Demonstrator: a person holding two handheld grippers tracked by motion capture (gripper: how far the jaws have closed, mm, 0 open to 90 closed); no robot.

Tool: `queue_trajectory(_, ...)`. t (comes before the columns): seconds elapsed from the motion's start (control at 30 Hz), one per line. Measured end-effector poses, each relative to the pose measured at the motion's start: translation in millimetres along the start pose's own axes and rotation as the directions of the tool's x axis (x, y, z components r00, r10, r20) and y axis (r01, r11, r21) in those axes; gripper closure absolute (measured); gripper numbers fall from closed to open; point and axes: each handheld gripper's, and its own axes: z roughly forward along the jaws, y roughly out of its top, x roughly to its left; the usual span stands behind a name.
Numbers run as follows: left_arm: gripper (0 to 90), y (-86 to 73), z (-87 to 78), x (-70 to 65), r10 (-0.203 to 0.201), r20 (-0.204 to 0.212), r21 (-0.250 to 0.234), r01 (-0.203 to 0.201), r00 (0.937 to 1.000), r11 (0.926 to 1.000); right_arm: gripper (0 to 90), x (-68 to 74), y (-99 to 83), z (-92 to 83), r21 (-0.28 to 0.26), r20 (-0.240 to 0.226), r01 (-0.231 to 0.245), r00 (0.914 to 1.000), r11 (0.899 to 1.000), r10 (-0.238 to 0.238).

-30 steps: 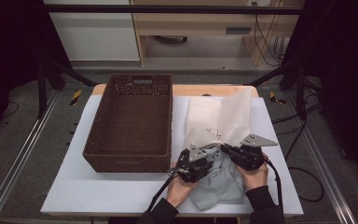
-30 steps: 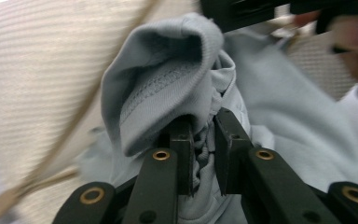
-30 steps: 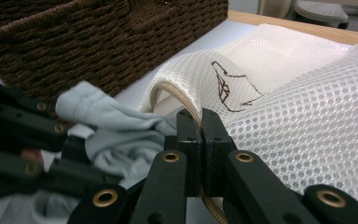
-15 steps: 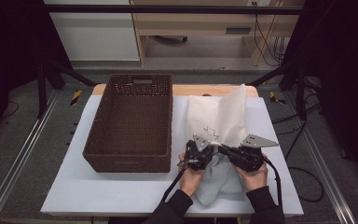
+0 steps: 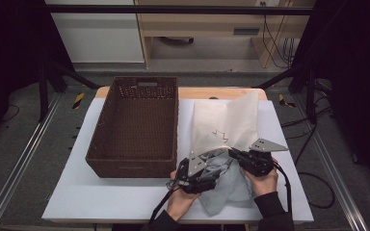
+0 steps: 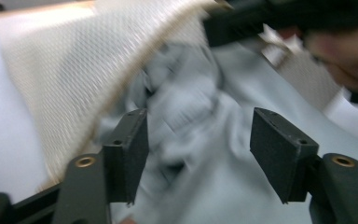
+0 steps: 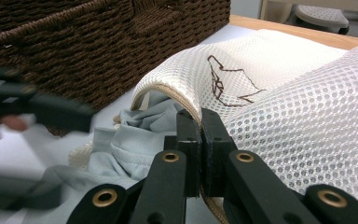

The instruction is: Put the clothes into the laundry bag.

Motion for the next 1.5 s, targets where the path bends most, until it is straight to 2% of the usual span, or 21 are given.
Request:
queue_trajectory(0.07, 34.4, -9.1, 1.7, -3.8, 0.014, 0.002, 0.021, -0.014, 0.9999, 0.9997, 88.2, 0.1, 0.1, 0.2, 0.0, 0.0, -0.002, 1.0, 1.0, 0.002)
queue_trajectory(0.13, 30.4, -17.7, 13.0, -5.4, 0.042, -0.016, 0.074, -0.041, 0.999, 0.9965, 88.2, 0.5, 0.0, 0.3, 0.0, -0.001, -0.003, 1.0, 1.0, 0.003)
queue_trajectory(0.23, 25.1, -22.4, 30.6, -3.1, 0.016, 0.002, 0.145, -0.016, 0.9999, 0.9894, 88.1, 0.9, -0.1, 0.5, 0.002, -0.002, -0.002, 1.0, 1.0, 0.002)
queue_trajectory(0.3, 25.9, -22.8, 39.9, -1.1, -0.007, 0.012, 0.174, 0.005, 0.9999, 0.9847, 88.2, 0.9, -0.1, 0.7, 0.005, -0.006, -0.004, 1.0, 1.0, 0.004)
queue_trajectory(0.33, 26.8, -21.7, 40.8, -0.5, -0.009, 0.013, 0.167, 0.006, 0.9999, 0.9859, 88.2, 1.0, -0.2, 0.8, 0.005, -0.007, -0.002, 1.0, 1.0, 0.003)
queue_trajectory(0.4, 36.2, -21.3, 41.8, -0.8, -0.008, 0.014, 0.167, 0.005, 0.9999, 0.986, 88.1, 1.0, -0.2, 1.2, 0.004, -0.008, 0.001, 1.0, 1.0, -0.001)
queue_trajectory(0.43, 39.5, -21.2, 41.1, -1.8, -0.003, -0.001, 0.164, 0.004, 1.0, 0.9864, 88.2, 1.0, -0.1, 1.3, 0.003, -0.011, 0.0, 0.9999, 1.0, 0.001)
queue_trajectory(0.47, 49.2, -21.4, 39.7, -2.2, -0.001, -0.002, 0.156, 0.001, 1.0, 0.9878, 88.2, 1.1, -0.1, 1.3, 0.003, -0.012, -0.001, 0.9999, 1.0, 0.001)
queue_trajectory(0.53, 67.7, -20.2, 37.1, -2.7, -0.024, 0.016, 0.147, 0.022, 0.9996, 0.989, 88.2, 1.5, 0.1, 1.0, 0.002, -0.014, 0.0, 0.9999, 1.0, 0.0)
queue_trajectory(0.57, 73.5, -18.5, 36.2, -3.7, -0.023, 0.017, 0.14, 0.02, 0.9996, 0.9899, 88.2, 1.4, 0.1, 1.0, 0.003, -0.014, 0.0, 0.9999, 1.0, 0.0)
queue_trajectory(0.6, 77.5, -15.7, 35.4, -4.7, -0.013, 0.01, 0.141, 0.011, 0.9999, 0.99, 88.2, 1.3, 0.0, 0.9, 0.003, -0.014, -0.001, 0.9999, 1.0, 0.001)
queue_trajectory(0.7, 80.3, -5.1, 34.4, -6.3, -0.011, -0.01, 0.118, 0.012, 0.9999, 0.993, 88.3, 1.7, 0.4, 0.6, -0.002, -0.024, -0.001, 0.9997, 1.0, 0.001)
queue_trajectory(0.83, 81.2, 14.3, 42.5, -0.9, -0.025, -0.091, 0.084, 0.033, 0.9955, 0.9959, 88.4, 3.0, 1.1, -0.3, -0.008, -0.043, -0.002, 0.9991, 1.0, 0.002)
queue_trajectory(0.93, 81.5, 22.9, 56.5, 8.5, -0.013, -0.18, 0.08, 0.027, 0.9837, 0.9964, 88.4, 3.2, 1.7, -2.0, -0.024, -0.056, -0.007, 0.9984, 1.0, 0.006)
queue_trajectory(1.03, 81.6, 24.6, 71.4, 23.6, -0.051, -0.229, 0.083, 0.072, 0.9721, 0.994, 88.4, 3.1, 2.3, -4.2, -0.035, -0.063, -0.01, 0.998, 0.999, 0.007)
queue_trajectory(1.07, 81.5, 23.2, 75.4, 28.4, -0.068, -0.222, 0.085, 0.088, 0.9728, 0.9924, 88.4, 3.0, 2.2, -4.0, -0.033, -0.061, -0.006, 0.9982, 0.999, 0.004)
queue_trajectory(1.13, 80.4, 19.7, 78.2, 33.1, -0.065, -0.191, 0.077, 0.081, 0.9794, 0.9938, 88.4, 3.0, 1.5, -2.4, -0.022, -0.05, 0.002, 0.9987, 1.0, -0.003)
queue_trajectory(1.2, 77.6, 17.4, 73.3, 32.1, -0.065, -0.17, 0.061, 0.076, 0.9833, 0.9953, 88.3, 3.5, 0.8, -0.9, -0.015, -0.034, 0.016, 0.9993, 1.0, -0.016)
queue_trajectory(1.3, 65.9, 14.3, 59.3, 27.7, -0.081, -0.13, 0.02, 0.085, 0.9881, 0.9962, 88.2, 4.2, 0.8, -0.9, -0.017, 0.0, 0.03, 0.9995, 0.999, -0.03)
queue_trajectory(1.4, 55.3, 10.3, 42.1, 18.1, -0.051, -0.101, -0.005, 0.051, 0.9936, 0.9987, 88.2, 3.6, 0.7, -0.8, -0.019, 0.018, 0.028, 0.9995, 0.999, -0.027)
queue_trajectory(1.5, 51.0, 4.9, 24.4, 7.5, -0.01, -0.075, -0.025, 0.008, 0.9971, 0.9997, 88.1, 2.7, 0.9, -0.8, -0.023, 0.022, 0.015, 0.9996, 1.0, -0.015)
